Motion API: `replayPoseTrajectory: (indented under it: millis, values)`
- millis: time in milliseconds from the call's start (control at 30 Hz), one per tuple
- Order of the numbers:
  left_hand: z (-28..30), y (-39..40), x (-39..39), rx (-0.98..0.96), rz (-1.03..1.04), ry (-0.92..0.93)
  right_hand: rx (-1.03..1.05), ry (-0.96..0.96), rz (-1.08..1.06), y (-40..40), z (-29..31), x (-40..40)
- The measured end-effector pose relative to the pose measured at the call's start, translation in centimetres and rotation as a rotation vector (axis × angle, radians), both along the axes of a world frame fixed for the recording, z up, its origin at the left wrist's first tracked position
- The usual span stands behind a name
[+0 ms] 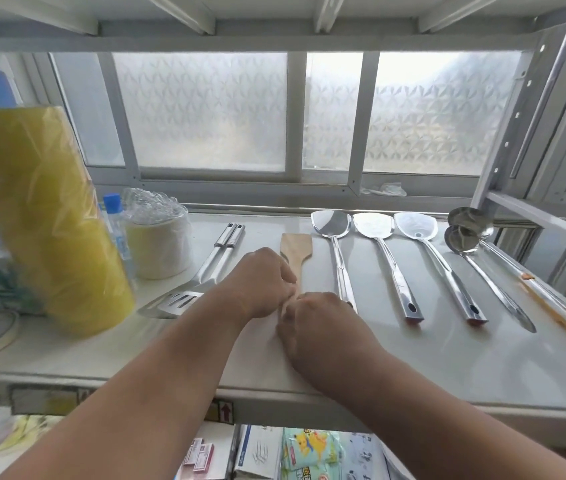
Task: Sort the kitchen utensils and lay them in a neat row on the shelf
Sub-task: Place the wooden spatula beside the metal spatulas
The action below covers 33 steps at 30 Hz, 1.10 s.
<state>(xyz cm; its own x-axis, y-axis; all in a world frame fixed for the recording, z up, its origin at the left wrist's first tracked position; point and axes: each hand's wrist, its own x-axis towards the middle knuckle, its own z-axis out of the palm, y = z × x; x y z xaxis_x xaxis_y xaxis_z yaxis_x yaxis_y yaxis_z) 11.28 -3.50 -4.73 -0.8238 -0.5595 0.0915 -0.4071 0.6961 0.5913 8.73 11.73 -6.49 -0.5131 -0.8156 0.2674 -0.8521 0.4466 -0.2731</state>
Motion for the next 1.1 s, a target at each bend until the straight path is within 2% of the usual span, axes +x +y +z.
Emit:
replayPoseTrajectory:
  millis: [1100]
  values:
    - [0.2,0.4,0.5,0.060,0.034,0.029,-0.051,-0.078,-0.066,1.0,0.7,0.4]
